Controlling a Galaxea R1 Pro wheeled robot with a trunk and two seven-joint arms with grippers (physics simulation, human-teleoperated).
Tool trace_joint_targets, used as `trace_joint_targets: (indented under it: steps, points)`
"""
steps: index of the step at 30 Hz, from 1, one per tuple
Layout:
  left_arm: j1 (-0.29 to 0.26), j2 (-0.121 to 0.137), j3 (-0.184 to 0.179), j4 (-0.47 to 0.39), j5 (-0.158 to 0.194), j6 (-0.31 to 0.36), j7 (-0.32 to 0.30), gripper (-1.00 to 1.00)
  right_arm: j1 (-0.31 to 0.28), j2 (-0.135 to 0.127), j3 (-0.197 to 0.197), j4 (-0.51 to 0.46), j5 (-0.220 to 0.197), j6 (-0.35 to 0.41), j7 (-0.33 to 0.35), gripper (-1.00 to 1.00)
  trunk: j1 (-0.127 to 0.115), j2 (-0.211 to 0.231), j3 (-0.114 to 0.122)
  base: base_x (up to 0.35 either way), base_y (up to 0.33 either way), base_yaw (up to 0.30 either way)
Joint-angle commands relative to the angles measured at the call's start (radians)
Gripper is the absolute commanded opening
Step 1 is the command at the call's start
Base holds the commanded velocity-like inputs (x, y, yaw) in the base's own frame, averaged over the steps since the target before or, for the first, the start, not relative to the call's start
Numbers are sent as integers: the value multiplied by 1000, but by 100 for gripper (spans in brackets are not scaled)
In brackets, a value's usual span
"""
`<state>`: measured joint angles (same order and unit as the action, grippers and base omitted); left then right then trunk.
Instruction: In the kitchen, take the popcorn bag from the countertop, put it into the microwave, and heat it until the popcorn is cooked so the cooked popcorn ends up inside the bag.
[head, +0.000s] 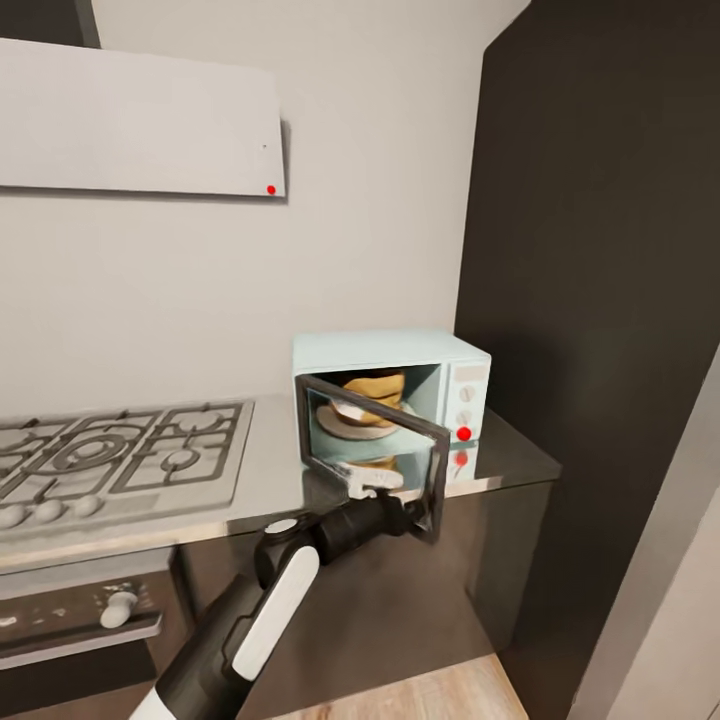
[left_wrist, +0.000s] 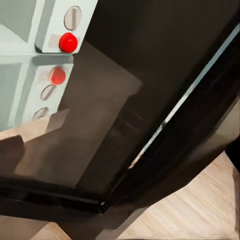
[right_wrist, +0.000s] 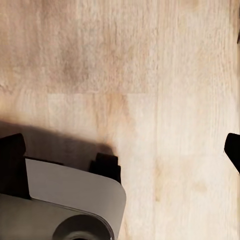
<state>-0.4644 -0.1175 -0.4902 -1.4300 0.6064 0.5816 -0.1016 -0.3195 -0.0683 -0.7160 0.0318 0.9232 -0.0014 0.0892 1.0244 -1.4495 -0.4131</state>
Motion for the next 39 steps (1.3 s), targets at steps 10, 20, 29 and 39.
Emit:
trace_joint_targets:
  steps: [10, 20, 29, 39]
  points:
    - [0, -5, 55, 6, -32, 4, 17, 100, -1, -1, -8, 2, 8, 0, 4, 100, 1, 0, -1, 322, 0, 0]
    - [0, -57, 28, 23, -27, -41, 329, 100, -1, 3, -10, 2, 2, 0, 0, 100, 1, 0, -1, 44, 0, -15]
    - [-1, -57, -39, 26, -31, -64, 362, 100, -1, 4, -13, 2, 0, 0, 0, 100, 1, 0, 3, 0, 0, -246]
    - [-1, -55, -30, 30, -31, -65, 362, 100, -1, 3, -13, 2, 0, 0, 0, 100, 1, 0, 7, 110, 0, -217]
